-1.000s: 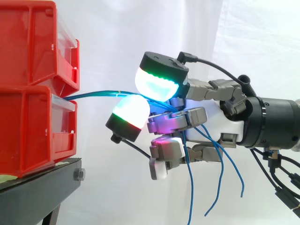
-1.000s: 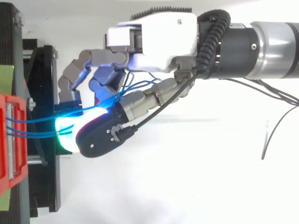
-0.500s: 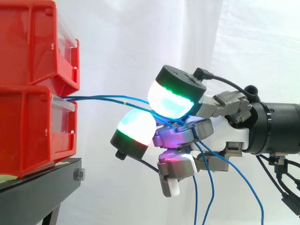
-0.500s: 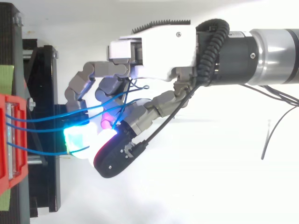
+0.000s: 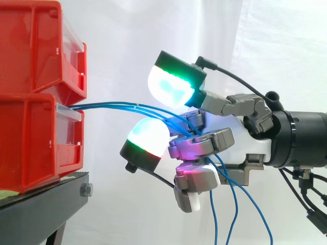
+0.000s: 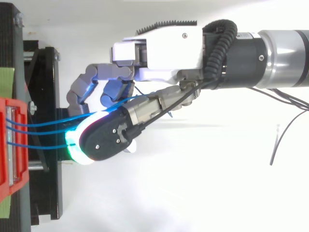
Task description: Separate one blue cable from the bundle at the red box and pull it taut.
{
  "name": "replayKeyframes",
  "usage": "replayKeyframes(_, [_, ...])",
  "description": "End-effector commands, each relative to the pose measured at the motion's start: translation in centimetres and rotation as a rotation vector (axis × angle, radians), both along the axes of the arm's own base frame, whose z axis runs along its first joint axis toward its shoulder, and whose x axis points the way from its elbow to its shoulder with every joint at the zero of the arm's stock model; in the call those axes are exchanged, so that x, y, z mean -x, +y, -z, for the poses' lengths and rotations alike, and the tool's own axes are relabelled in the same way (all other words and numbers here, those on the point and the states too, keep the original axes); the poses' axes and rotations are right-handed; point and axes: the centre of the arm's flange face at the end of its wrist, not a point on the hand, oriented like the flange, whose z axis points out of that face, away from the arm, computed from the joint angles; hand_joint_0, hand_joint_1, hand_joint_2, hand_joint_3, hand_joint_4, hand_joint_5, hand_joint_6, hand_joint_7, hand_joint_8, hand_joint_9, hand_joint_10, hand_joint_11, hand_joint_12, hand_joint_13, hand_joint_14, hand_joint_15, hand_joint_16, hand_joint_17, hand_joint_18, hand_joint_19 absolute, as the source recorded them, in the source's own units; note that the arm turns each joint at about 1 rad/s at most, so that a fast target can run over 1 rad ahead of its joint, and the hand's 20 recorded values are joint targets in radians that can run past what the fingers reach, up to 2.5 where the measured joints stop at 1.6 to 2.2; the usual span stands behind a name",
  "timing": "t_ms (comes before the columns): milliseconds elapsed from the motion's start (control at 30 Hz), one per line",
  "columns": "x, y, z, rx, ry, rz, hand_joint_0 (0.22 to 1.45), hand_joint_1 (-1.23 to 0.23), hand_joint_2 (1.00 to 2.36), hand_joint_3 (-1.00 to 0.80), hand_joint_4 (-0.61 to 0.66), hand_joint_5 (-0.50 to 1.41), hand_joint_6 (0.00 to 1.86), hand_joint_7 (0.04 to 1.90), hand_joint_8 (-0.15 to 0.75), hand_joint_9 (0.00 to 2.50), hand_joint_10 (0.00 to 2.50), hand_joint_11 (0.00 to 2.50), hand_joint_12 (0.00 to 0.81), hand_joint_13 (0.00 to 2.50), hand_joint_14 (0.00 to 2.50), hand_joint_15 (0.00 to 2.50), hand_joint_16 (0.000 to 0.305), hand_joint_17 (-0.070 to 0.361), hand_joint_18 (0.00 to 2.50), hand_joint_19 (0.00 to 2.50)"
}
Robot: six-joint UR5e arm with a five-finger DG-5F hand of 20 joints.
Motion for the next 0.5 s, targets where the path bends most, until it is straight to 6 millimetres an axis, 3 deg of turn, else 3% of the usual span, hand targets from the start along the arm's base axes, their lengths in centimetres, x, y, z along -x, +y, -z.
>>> replayKeyframes(0, [-0.02, -0.05, 0.02, 0.002, -0.001, 0.005, 0.63, -0.61, 1.01, -0.32, 0.16, -0.19, 0.92, 0.91, 0.305, 0.95, 1.3, 1.39, 0.393, 1.25, 0.02, 1.07, 0.044, 0.099, 0.98, 0.75])
replayKeyframes(167, [-0.03, -0.05, 0.0, 0.004, -0.003, 0.005, 0.66, -0.76, 1.02, -0.25, 0.09, -0.2, 0.92, 0.94, 0.31, 0.91, 1.32, 1.39, 0.397, 1.21, 0.02, 1.05, 0.045, 0.102, 0.98, 0.73])
replayKeyframes(367, [-0.1, -0.23, -0.08, 0.024, -0.012, 0.014, 0.77, -0.88, 1.0, -0.49, 0.07, -0.2, 0.95, 0.93, 0.309, 0.92, 1.28, 1.4, 0.393, 1.2, 0.03, 1.04, 0.044, 0.1, 0.99, 0.69])
replayKeyframes(467, [-0.1, -0.24, -0.08, 0.046, -0.014, 0.017, 0.79, -0.87, 1.0, -0.5, 0.07, -0.19, 0.95, 0.95, 0.312, 0.95, 1.25, 1.39, 0.396, 1.19, 0.03, 1.04, 0.044, 0.098, 0.99, 0.68])
